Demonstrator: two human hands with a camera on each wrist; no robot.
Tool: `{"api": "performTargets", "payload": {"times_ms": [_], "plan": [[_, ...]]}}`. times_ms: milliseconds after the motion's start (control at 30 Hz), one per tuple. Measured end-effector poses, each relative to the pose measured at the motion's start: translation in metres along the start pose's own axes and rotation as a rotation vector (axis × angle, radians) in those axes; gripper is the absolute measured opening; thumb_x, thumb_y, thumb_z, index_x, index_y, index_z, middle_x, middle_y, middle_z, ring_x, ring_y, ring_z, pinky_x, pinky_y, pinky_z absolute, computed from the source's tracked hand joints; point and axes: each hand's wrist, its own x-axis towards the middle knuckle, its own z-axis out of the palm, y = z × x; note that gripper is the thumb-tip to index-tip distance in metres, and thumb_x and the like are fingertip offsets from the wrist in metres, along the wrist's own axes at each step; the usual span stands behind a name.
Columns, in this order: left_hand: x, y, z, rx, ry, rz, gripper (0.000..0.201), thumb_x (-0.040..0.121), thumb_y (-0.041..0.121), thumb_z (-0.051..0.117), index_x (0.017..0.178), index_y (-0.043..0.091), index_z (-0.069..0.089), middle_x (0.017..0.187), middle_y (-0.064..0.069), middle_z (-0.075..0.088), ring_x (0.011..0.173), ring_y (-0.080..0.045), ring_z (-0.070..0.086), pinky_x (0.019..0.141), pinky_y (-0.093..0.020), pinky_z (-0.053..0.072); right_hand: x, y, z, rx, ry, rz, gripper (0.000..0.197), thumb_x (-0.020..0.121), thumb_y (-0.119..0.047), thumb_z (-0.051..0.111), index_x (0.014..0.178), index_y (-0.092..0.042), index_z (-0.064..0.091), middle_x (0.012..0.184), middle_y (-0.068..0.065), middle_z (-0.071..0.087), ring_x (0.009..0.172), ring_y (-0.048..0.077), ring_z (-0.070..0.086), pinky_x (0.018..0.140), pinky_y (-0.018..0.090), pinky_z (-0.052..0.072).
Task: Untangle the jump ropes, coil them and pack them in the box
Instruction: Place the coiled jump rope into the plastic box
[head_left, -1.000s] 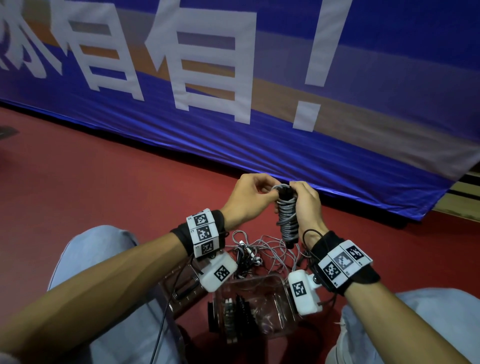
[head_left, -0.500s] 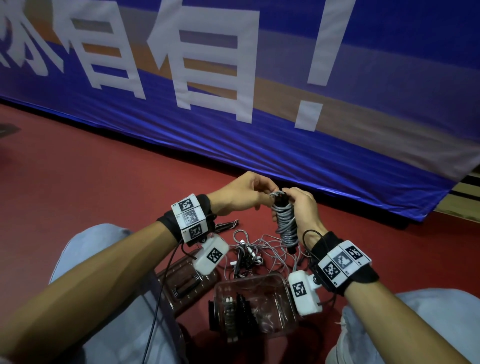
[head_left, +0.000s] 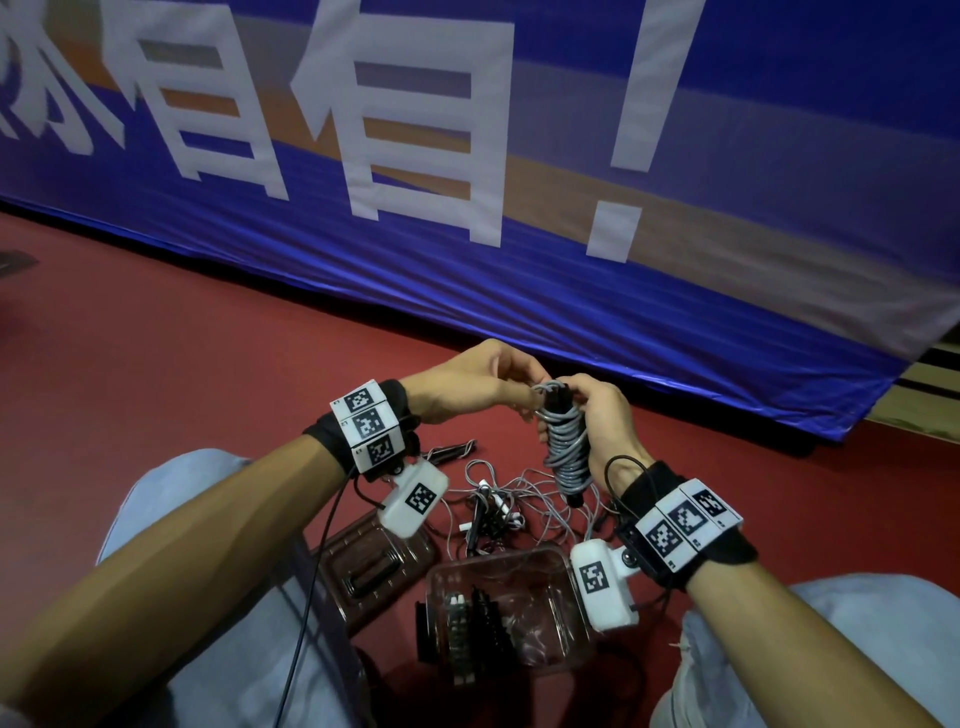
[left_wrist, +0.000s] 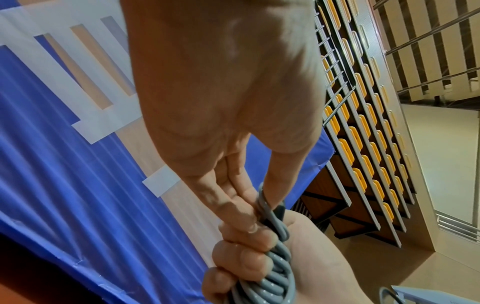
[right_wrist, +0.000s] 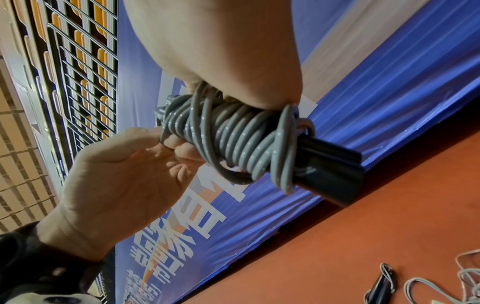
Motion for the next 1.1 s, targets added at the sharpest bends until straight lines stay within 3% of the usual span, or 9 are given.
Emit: {"api": "performTargets", "payload": {"times_ms": [100, 333, 500, 667, 733, 800, 867, 967, 1100], "plan": [[0.000, 0.001, -0.002, -0.001, -0.025, 0.003, 0.009, 0.091, -0.005, 0.066, 0.099, -0.005, 0.069, 0.089, -0.012, 0.072, 0.080, -0.021, 0.067, 0.081, -0.030, 0.054, 0.000, 0.001, 0.001, 0.006, -0.005, 0.016, 0.028, 0.094, -0.014, 0.052, 0.083, 0.006, 0.068, 0.060, 0.021, 0.064, 0.046, 0.028, 0.058, 0.047, 0.029, 0.050], [0.001, 0.003, -0.004, -0.003, -0.079, -0.041, 0.004, 0.091, -0.009, 0.061, 0.094, -0.008, 0.062, 0.086, -0.014, 0.067, 0.078, -0.020, 0.065, 0.077, -0.025, 0.054, 0.000, 0.004, 0.003, 0.008, -0.015, 0.047, 0.026, 0.094, -0.014, 0.052, 0.083, 0.005, 0.067, 0.059, 0.020, 0.063, 0.044, 0.028, 0.058, 0.046, 0.028, 0.050], [0.001, 0.003, 0.001, -0.083, -0.091, -0.063, 0.011, 0.081, -0.002, 0.060, 0.091, -0.005, 0.058, 0.080, -0.015, 0.061, 0.072, -0.020, 0.060, 0.071, -0.022, 0.052, -0.001, 0.005, 0.004, 0.031, -0.047, 0.113, 0.025, 0.093, -0.015, 0.052, 0.084, 0.003, 0.066, 0.060, 0.018, 0.062, 0.044, 0.027, 0.057, 0.044, 0.026, 0.048], [0.002, -0.008, 0.003, -0.169, -0.100, -0.062, 0.005, 0.082, -0.005, 0.059, 0.085, -0.002, 0.057, 0.075, -0.026, 0.046, 0.067, -0.024, 0.048, 0.072, -0.025, 0.052, 0.000, 0.004, 0.002, 0.001, -0.050, 0.130, 0.025, 0.092, -0.016, 0.052, 0.080, 0.001, 0.067, 0.060, 0.018, 0.061, 0.045, 0.027, 0.056, 0.044, 0.027, 0.048], [0.004, -0.010, 0.004, -0.224, -0.104, -0.079, 0.006, 0.082, -0.003, 0.060, 0.080, 0.003, 0.058, 0.070, -0.017, 0.041, 0.063, -0.019, 0.047, 0.074, -0.027, 0.052, 0.002, 0.006, 0.000, -0.006, -0.024, 0.120, 0.027, 0.093, -0.017, 0.051, 0.079, -0.001, 0.067, 0.060, 0.018, 0.060, 0.045, 0.027, 0.055, 0.044, 0.028, 0.047], [0.006, -0.009, 0.007, -0.201, -0.068, -0.081, 0.004, 0.083, -0.001, 0.062, 0.081, 0.003, 0.060, 0.069, -0.011, 0.051, 0.064, -0.016, 0.056, 0.075, -0.027, 0.052, 0.004, 0.007, -0.002, -0.006, -0.008, 0.104, 0.027, 0.094, -0.017, 0.050, 0.081, -0.001, 0.067, 0.060, 0.017, 0.059, 0.045, 0.026, 0.055, 0.044, 0.029, 0.047], [0.007, -0.008, 0.010, -0.171, 0.018, -0.061, 0.004, 0.083, -0.001, 0.062, 0.086, -0.004, 0.062, 0.078, -0.015, 0.063, 0.071, -0.017, 0.063, 0.075, -0.025, 0.053, 0.005, 0.006, -0.003, 0.003, -0.004, 0.097, 0.026, 0.095, -0.017, 0.050, 0.084, 0.001, 0.066, 0.059, 0.016, 0.059, 0.045, 0.025, 0.055, 0.044, 0.029, 0.047], [0.009, -0.010, 0.013, -0.148, 0.115, -0.048, 0.008, 0.087, -0.008, 0.061, 0.091, -0.015, 0.064, 0.085, -0.017, 0.066, 0.074, -0.018, 0.064, 0.075, -0.024, 0.053, 0.005, 0.005, -0.004, 0.019, -0.004, 0.105, 0.028, 0.095, -0.017, 0.049, 0.082, 0.000, 0.066, 0.059, 0.014, 0.062, 0.045, 0.024, 0.055, 0.043, 0.027, 0.047], [0.011, -0.012, 0.015, -0.113, 0.165, -0.026, 0.008, 0.089, -0.008, 0.063, 0.093, -0.015, 0.066, 0.084, -0.016, 0.068, 0.076, -0.020, 0.063, 0.075, -0.025, 0.054, 0.007, 0.003, -0.004, 0.058, -0.016, 0.137, 0.028, 0.095, -0.017, 0.049, 0.083, -0.001, 0.068, 0.064, 0.014, 0.065, 0.048, 0.023, 0.058, 0.045, 0.027, 0.049]]}}
